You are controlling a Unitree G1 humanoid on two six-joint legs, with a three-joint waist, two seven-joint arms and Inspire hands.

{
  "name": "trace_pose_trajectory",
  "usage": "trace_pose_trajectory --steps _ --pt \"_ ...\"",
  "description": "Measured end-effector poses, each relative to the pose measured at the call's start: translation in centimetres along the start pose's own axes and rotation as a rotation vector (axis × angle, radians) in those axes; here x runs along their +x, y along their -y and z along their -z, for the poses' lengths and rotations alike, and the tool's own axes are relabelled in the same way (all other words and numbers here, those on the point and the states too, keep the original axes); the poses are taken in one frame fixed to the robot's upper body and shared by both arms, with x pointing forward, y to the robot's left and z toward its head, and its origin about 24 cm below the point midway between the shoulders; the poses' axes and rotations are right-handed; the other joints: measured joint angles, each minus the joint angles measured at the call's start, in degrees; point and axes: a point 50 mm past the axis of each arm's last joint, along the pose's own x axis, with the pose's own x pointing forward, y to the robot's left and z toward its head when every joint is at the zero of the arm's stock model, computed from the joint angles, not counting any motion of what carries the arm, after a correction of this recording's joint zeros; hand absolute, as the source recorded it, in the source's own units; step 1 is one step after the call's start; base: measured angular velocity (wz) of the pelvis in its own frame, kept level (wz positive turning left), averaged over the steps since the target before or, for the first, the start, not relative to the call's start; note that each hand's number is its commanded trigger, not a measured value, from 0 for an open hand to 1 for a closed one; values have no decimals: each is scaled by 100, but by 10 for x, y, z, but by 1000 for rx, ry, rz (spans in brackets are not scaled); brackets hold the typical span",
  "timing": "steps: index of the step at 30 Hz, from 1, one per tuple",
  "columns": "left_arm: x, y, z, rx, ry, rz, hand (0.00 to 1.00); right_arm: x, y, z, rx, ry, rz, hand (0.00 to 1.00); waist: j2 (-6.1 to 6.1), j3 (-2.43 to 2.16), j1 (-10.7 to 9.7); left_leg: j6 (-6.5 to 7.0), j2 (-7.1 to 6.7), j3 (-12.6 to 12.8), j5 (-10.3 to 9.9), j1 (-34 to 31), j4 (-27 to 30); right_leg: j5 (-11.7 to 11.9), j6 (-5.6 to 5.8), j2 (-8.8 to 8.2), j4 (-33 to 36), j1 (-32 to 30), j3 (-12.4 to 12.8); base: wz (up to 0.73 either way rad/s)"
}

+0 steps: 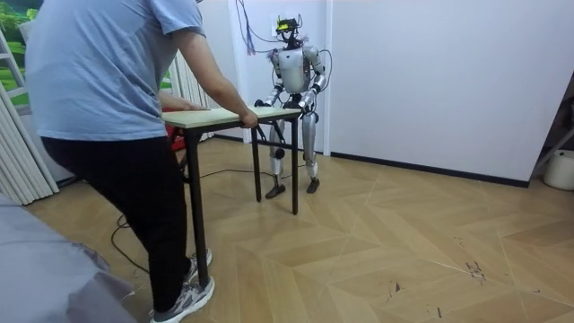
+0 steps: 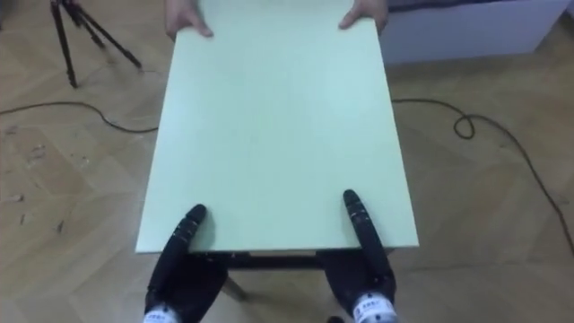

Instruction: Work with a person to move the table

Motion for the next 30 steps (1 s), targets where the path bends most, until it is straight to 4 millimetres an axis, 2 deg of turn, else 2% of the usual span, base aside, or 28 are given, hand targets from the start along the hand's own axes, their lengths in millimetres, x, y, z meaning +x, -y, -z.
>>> trace_pose_trajectory --steps 1,2,3,4,5,6,7,8,9,11,12,13,14,15,16,17,18,19,22,23,24,25,26,27,28,29,30 --pt "1 1 3 15 -20 -4 100 -7 5 -2 14 16 17 100 -27 10 -166 93 9 323 89 6 -15 -782 64 -271 1121 -23 -41 95" --pt "1 1 5 27 -34 -2 100 -11 8 -3 29 27 28 100 -66 12 -182 128 -11 439 128 38 -60 -1127 46 -429 1749 -16 -71 107" --pt "1 1 6 47 -45 0 100 -16 12 -4 53 34 43 100 -168 5 -204 181 -50 690 189 79 -118 -1628 93 -627 2982 41 -31 59" --pt "1 1 7 54 -48 -1 100 -17 13 -4 63 36 47 100 -200 11 -204 211 -67 777 218 74 -125 -1788 123 -686 3465 122 -4 31" --pt "0 0 7 55 -48 -4 100 -18 13 -5 61 35 48 100 -237 14 -147 258 -101 938 280 59 -174 -1963 154 -710 4122 349 149 -21" --pt "-1 0 7 50 -46 -4 100 -17 12 -5 57 37 43 100 -244 14 -18 301 -145 1068 354 10 -217 -2007 156 -738 4410 632 262 -37" --pt "0 1 8 43 -43 1 100 -17 11 -5 56 38 39 100 -258 15 26 324 -163 1129 388 -46 -217 -2007 157 -789 4447 817 265 -46" --pt "0 4 7 40 -36 15 100 -17 8 -5 56 39 28 100 -308 39 101 354 -202 1214 463 -193 -196 -2000 172 -885 4378 1162 240 -30" --pt "0 8 5 43 -28 31 100 -15 4 -4 52 39 14 100 -374 55 163 385 -228 1296 568 -365 -195 -1969 210 -953 4128 1495 230 -31" --pt "0 12 4 44 -12 50 100 -11 -1 -2 40 43 -8 100 -456 52 233 405 -229 1396 745 -674 -176 -1915 242 -982 3299 1965 203 -17" --pt "0 14 1 44 4 58 100 -8 -6 -1 37 35 -25 100 -529 72 259 404 -214 1474 865 -863 -139 -2098 349 -931 2650 2202 246 -8" --pt "0 14 -1 45 9 59 100 -7 -7 -1 33 31 -29 100 -526 76 274 395 -165 1481 914 -973 -86 -2296 440 -859 2381 2270 256 -16" --pt "-1 15 -2 50 16 63 100 -5 -8 0 32 28 -36 100 -516 73 328 372 -49 1480 1058 -1140 -52 -2517 392 -684 1966 2313 241 -22" --pt "-2 17 -3 59 19 71 100 -5 -10 2 34 24 -41 100 -541 74 426 337 75 1483 1217 -1272 -111 -2644 391 -515 1624 2317 279 -25" --pt "-3 17 -4 62 22 74 100 -4 -10 2 35 23 -43 100 -573 66 467 325 145 1485 1294 -1351 -122 -2711 391 -444 1451 2321 292 -27" --pt "-4 19 -8 71 38 83 100 -3 -12 4 36 22 -52 100 -663 56 505 307 263 1507 1411 -1522 -115 -2888 365 -334 1116 2321 303 -22" --pt "-4 21 -11 75 49 89 100 0 -15 6 37 18 -63 100 -724 53 534 303 365 1521 1535 -1704 -95 -3039 308 -239 786 2322 290 -20" --pt "-4 22 -11 76 50 93 100 1 -17 6 36 17 -68 100 -737 52 542 301 409 1521 1597 -1784 -95 -3100 298 -182 647 2318 269 -13" --pt "-4 22 -12 77 54 97 100 4 -18 6 30 12 -73 100 -731 52 633 271 726 1470 1983 -2075 -167 -3256 107 193 181 2224 72 -15" --pt "-4 22 -12 75 52 96 100 5 -18 6 31 10 -71 100 -732 53 635 262 763 1458 2085 -2080 -238 -3264 58 255 182 2191 60 -8" --pt "-4 21 -12 75 50 92 100 5 -17 7 34 10 -66 100 -699 49 660 250 836 1411 2304 -2072 -431 -3228 -43 404 209 2113 56 -4" --pt "-5 21 -12 76 48 90 100 5 -16 7 35 9 -61 100 -679 41 731 236 868 1395 2414 -2060 -544 -3176 -97 478 208 2071 53 -13" --pt "-5 19 -12 79 46 83 100 6 -14 9 43 3 -52 100 -625 48 809 192 959 1327 2678 -1976 -807 -3060 -203 662 176 2049 71 -14" --pt "-6 17 -12 82 43 76 100 6 -12 10 47 0 -44 100 -531 57 859 108 1019 1249 2997 -1856 -1173 -2939 -292 858 91 2055 60 -10" --pt "-6 17 -12 84 41 74 100 6 -12 10 50 0 -42 100 -476 60 884 -59 1030 1152 3182 -1784 -1429 -2856 -360 945 36 2045 40 0" --pt "-6 17 -12 86 39 72 100 6 -12 9 56 0 -43 100 -397 53 888 -694 1034 826 3535 -1706 -1805 -2683 -487 1005 -83 1968 -78 -20" --pt "-6 13 -13 87 42 58 100 8 -12 10 38 -4 -44 100 -395 72 924 -770 1023 457 3329 -1771 -1383 -2640 -551 921 -63 1866 -288 -27"
